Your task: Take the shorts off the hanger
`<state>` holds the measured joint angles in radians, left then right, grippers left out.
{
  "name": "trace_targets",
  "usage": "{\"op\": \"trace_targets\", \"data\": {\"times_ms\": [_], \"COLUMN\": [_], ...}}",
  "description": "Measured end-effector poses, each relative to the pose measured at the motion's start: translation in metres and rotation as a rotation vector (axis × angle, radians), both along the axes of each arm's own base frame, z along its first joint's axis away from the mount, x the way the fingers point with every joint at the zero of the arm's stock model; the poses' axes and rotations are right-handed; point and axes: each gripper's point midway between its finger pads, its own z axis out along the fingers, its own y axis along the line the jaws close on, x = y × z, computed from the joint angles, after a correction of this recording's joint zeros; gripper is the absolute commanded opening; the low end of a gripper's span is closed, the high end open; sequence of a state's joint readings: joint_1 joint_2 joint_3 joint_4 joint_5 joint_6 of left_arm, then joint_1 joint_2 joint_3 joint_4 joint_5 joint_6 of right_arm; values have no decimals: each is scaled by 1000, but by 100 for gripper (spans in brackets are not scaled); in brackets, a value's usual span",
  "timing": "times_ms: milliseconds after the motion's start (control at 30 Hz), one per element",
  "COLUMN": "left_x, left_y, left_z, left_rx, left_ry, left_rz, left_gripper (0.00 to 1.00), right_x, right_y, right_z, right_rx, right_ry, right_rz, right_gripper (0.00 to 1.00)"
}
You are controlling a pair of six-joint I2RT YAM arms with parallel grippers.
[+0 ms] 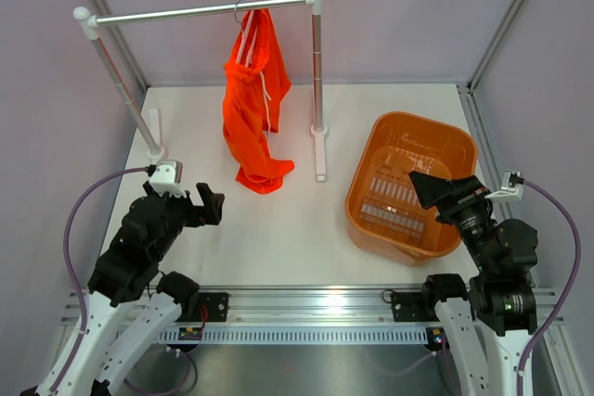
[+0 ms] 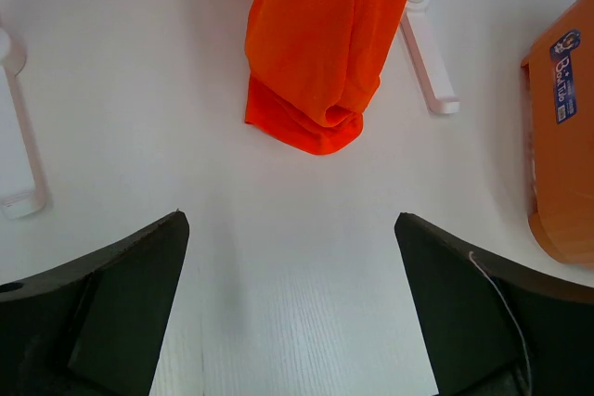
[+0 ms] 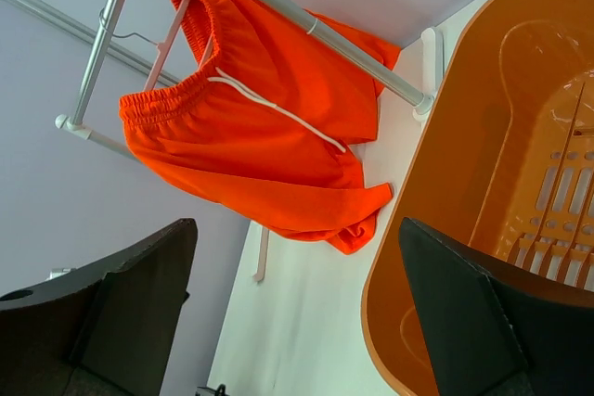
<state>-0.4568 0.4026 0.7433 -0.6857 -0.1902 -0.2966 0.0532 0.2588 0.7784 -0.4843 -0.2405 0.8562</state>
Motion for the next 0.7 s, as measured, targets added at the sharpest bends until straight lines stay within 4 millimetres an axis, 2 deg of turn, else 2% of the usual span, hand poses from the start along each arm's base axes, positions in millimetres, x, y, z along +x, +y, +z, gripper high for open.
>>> {"op": "trace_targets", "data": {"times_ms": [467, 567, 700], "left_x": [3, 10, 32], "left_y": [-4, -9, -23], "left_z": [2, 22, 85], "left_rx": [5, 0, -42], "left_ry": [17, 10, -78], "left_rz": [-11, -20, -37], "left_gripper": [99, 99, 99], "right_x": [-2, 0, 6], "right_y": [-1, -2, -4], "right_z": [-3, -5, -9], "right_rx": [-28, -60, -100], "right_ry": [2, 14, 28], "right_rz": [-4, -5, -13], "right_gripper": [99, 99, 100]}}
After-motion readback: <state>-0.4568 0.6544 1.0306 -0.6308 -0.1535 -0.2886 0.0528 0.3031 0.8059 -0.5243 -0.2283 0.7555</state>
